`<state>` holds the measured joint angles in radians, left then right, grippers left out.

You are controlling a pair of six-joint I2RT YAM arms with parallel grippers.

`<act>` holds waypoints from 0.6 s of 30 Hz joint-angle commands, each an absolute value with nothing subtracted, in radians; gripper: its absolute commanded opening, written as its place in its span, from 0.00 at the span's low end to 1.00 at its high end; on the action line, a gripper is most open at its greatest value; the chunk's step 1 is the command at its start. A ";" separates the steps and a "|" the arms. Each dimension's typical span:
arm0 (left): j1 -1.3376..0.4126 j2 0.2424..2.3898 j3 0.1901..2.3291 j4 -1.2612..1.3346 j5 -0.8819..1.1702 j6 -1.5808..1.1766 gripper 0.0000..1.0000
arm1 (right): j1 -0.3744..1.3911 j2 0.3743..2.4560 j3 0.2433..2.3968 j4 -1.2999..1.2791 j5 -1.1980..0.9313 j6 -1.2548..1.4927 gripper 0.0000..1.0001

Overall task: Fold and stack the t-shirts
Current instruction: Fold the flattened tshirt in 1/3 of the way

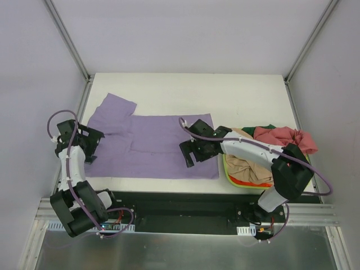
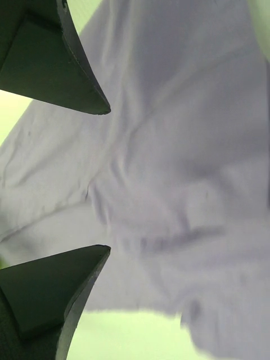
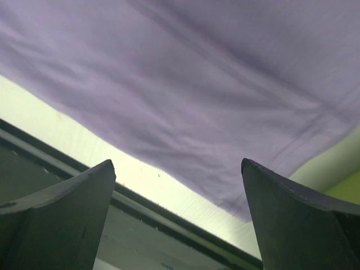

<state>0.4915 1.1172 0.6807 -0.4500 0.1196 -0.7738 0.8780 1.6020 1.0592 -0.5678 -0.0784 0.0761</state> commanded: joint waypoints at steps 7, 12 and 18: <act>0.256 1.437 1.265 -0.454 0.227 -0.569 0.99 | 0.645 1.578 1.399 -0.529 0.094 0.181 0.96; 0.235 1.829 1.717 -0.546 0.160 -0.372 0.99 | 0.577 1.666 1.474 -0.485 0.077 0.121 0.96; 0.233 2.294 2.358 -0.638 0.087 -0.105 0.99 | 0.566 1.723 1.485 -0.463 0.081 0.060 0.96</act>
